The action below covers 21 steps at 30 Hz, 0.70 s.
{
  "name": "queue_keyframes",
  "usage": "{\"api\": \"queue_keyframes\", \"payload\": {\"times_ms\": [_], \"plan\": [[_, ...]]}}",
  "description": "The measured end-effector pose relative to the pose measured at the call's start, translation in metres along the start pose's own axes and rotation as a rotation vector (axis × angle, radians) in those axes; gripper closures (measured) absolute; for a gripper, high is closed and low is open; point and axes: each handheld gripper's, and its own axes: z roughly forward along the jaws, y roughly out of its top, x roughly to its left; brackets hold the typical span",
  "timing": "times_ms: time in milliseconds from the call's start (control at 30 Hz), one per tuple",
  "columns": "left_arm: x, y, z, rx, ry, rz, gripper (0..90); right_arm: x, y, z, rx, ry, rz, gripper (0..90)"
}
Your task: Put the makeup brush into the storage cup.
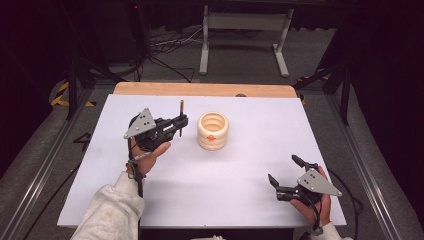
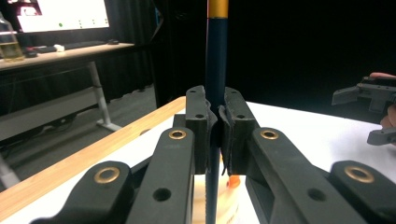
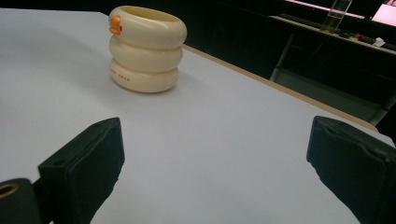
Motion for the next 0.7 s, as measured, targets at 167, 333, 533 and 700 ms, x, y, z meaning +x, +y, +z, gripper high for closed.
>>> {"api": "queue_keyframes", "payload": {"times_ms": [167, 333, 533, 700], "plan": [[0.0, 0.002, 0.013, 0.0, -0.013, -0.007, 83.4, -0.002, 0.0, -0.002, -0.019, -0.002, 0.014, 4.6], [0.001, 0.005, 0.026, -0.008, -0.02, -0.009, 83.4, -0.002, 0.001, -0.004, -0.046, -0.02, 0.023, 5.1], [0.003, 0.007, 0.037, -0.014, -0.027, -0.012, 83.4, -0.004, 0.002, -0.006, -0.061, -0.025, 0.031, 5.0], [0.004, 0.011, 0.044, -0.01, -0.035, -0.006, 83.3, -0.005, 0.006, -0.005, -0.075, -0.027, 0.073, 5.4]]}}
